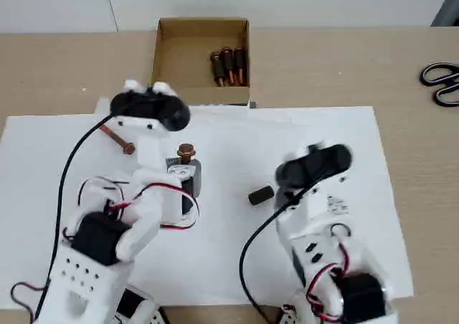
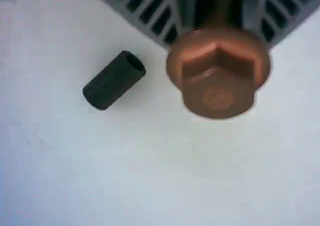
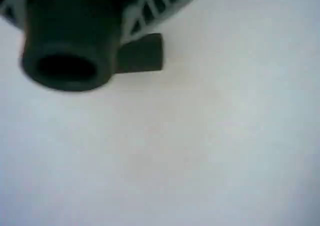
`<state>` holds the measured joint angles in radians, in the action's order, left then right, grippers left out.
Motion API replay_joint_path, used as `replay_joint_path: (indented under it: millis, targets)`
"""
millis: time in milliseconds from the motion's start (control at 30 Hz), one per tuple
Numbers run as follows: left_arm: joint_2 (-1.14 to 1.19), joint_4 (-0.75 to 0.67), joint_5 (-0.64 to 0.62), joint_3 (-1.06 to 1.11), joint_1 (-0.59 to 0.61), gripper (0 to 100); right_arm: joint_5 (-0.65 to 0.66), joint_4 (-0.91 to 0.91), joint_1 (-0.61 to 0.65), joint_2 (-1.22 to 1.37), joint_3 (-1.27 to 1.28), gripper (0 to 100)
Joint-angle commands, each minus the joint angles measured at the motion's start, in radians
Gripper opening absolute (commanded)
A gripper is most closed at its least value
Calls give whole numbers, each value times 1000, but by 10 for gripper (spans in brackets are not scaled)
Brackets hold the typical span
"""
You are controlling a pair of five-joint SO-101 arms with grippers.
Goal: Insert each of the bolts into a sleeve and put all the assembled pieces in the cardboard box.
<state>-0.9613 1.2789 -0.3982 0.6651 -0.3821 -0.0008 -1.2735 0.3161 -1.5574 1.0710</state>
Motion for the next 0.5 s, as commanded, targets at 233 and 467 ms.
replay_joint_path:
  millis: [233, 467]
  targets:
    - [-311, -390, -158, 358, 0, 6, -6, 168, 229, -249, 239, 3]
    - [-482, -485, -229, 521, 38, 6, -6, 186, 341, -255, 267, 3]
